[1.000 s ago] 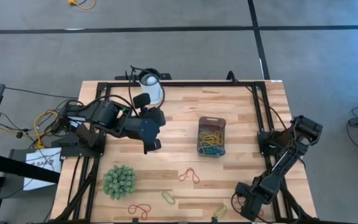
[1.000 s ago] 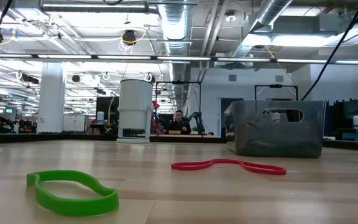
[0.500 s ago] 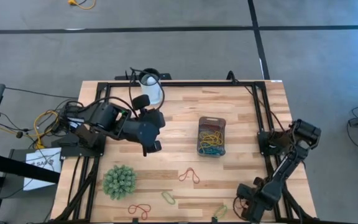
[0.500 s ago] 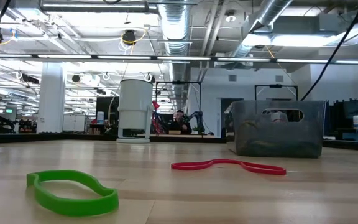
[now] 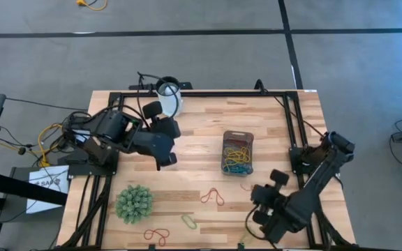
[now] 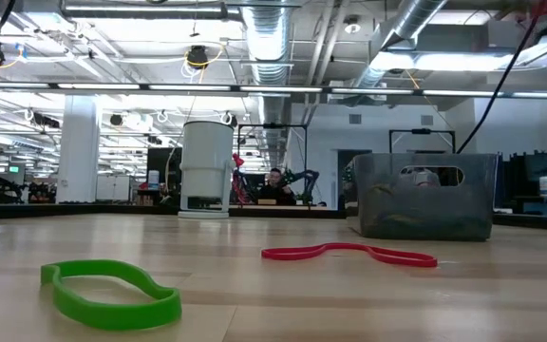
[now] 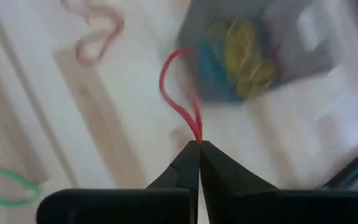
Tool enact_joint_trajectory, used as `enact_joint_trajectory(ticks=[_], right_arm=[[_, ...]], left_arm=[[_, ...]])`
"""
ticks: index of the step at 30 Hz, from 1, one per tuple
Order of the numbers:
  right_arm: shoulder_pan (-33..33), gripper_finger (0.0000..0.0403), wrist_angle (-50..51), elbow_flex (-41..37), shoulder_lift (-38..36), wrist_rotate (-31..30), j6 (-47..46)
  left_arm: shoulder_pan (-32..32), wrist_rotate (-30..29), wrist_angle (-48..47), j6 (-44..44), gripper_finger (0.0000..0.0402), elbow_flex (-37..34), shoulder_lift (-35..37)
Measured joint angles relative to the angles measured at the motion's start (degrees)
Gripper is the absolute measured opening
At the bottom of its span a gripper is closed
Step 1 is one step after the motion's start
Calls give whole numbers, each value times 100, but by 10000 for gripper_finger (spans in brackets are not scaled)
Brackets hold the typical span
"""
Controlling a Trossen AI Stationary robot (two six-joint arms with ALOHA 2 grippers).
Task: Pick and place items into bin
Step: Put the red rubber band into the black bin
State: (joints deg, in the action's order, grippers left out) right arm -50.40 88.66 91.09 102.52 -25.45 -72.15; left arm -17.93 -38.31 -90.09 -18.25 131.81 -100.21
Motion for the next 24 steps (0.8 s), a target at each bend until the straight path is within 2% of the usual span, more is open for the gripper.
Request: enact_joint_trajectory(ticks=[2,6,9,11,14,17,19,22,24], right_arm=[[114,1,153,306,-46,-410,407],[431,1,-206,358,-477,-690,1572],[699,1,174,333,-745,-1039,1527],[983,1,69,303,-1029,-1132,1726],[1318,0,58,165,-1441,-1171,1980],[1757,0,39,-136,-1770,-1211,2120],[2083,0,-146,-409,-1988,-1211,2277],[2593,0,-972,-1011,-2225,-891,2980],[2991,0,-1723,-1431,-2306,-450,3661]], left_arm=[[-67,92,0,42,57,0,32],[-245,449,4,385,57,-4,63],[-367,486,5,430,57,-4,96],[-428,477,15,430,57,-25,105],[-575,470,22,480,57,-452,238],[-729,486,178,502,57,-1350,563],[-822,488,625,542,57,-2230,902],[-888,781,2185,1060,57,-3774,1572],[-889,1372,3520,1556,57,-4857,2055]])
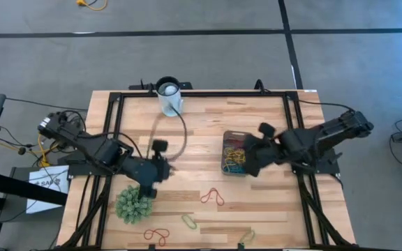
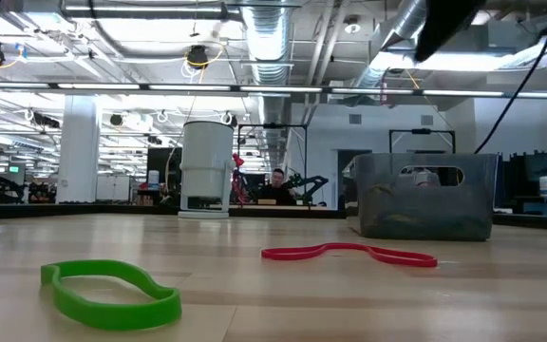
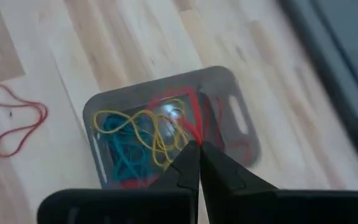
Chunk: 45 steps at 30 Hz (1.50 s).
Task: Pick and place items into bin
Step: Put the red rubber band into the black bin
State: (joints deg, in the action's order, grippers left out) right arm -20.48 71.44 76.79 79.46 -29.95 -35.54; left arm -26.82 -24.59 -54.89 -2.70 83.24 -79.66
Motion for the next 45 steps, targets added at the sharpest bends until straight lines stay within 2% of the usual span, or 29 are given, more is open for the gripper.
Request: enact_joint_trajectory(ticks=[2,4,8,12,16,28,35,40,45], right_arm=[[434,0,-621,-332,-37,345,568],[900,0,-1085,-556,10,629,1030],[1821,0,-1202,-774,307,1193,1469],[2521,0,-1321,-786,798,1875,1866],[2943,0,-1521,-786,1414,2282,2106],[3382,0,-1590,-784,2839,2216,2400],[3384,37,-1605,-572,3136,2261,2401],[3355,73,-1583,-483,3145,2253,2490],[3356,91,-1456,-482,3145,2251,2481]], left_arm=[[64,627,1363,399,57,-991,389],[133,880,2635,560,57,-1860,654],[244,823,4653,655,57,-3108,824],[310,784,5756,723,57,-3865,745],[320,757,6181,695,57,-4278,716],[298,768,6363,413,57,-4483,643],[298,768,6408,411,57,-4483,643],[298,770,6497,450,57,-4483,643],[298,771,6491,450,57,-4483,643]])
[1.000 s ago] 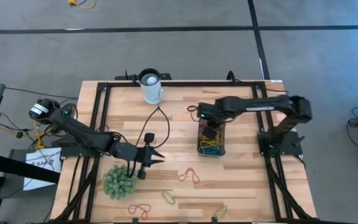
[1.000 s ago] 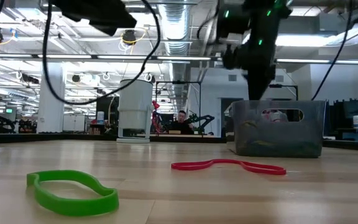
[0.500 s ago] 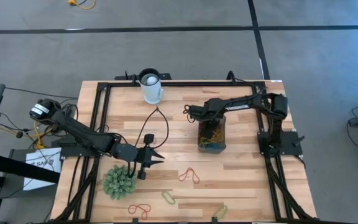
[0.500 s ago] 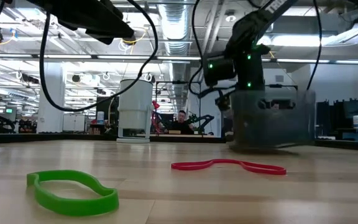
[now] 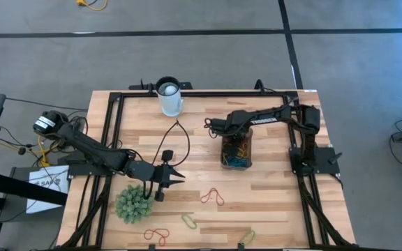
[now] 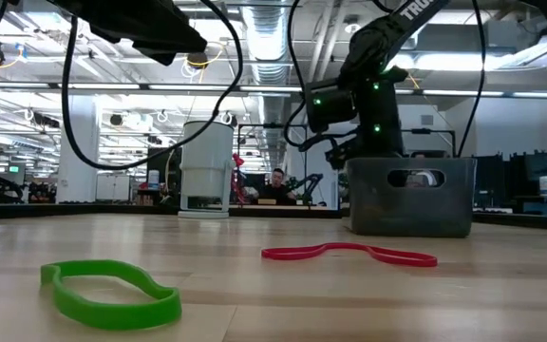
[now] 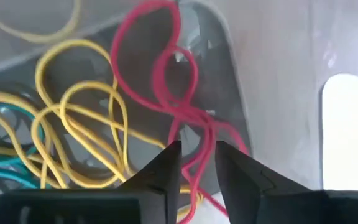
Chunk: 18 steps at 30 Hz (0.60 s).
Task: Pick and place items into bin
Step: Put the red rubber band into the black bin
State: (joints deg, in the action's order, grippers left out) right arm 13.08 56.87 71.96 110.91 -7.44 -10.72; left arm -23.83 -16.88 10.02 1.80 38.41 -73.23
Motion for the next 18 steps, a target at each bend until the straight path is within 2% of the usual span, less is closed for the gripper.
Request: enact_joint_trajectory(ticks=[3,9,15,18], right_arm=[[-41,93,143,18,0,0,-109],[-220,93,1033,443,0,-28,-127],[-601,92,2318,1402,0,-22,-514],[-919,92,2923,2087,-2,-66,-665]], left_arm=[[0,2,0,0,57,0,0],[0,4,2,-71,57,0,0],[0,208,161,-602,57,0,0],[-6,99,494,-1063,57,3,-48]])
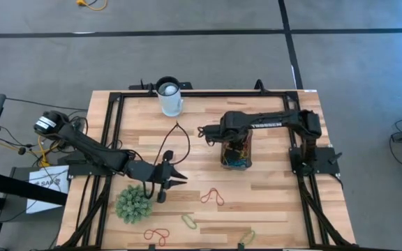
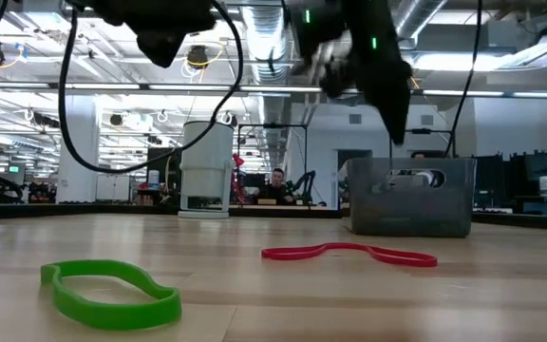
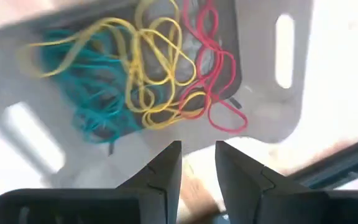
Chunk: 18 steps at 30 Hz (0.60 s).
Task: Pick and place items into bin
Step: Put the red rubber band into the black bin
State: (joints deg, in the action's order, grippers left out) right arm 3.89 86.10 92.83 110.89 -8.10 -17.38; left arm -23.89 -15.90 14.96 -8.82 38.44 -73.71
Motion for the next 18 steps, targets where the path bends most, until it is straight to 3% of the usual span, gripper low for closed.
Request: enact_joint_trajectory(ticks=[5,10,13,18], right_arm=[[-570,92,342,1165,-202,-400,49],[-1091,92,363,1957,-981,-496,-47],[-1474,92,120,2047,-1680,-898,-357],[-2399,92,-50,1667,-2736,-2215,-1219]], left_arm=[[90,-208,237,-446,57,249,-525],[238,479,114,-505,57,994,-1690],[306,616,-602,-476,57,1761,-2508],[380,328,-2223,-968,57,3075,-3703]])
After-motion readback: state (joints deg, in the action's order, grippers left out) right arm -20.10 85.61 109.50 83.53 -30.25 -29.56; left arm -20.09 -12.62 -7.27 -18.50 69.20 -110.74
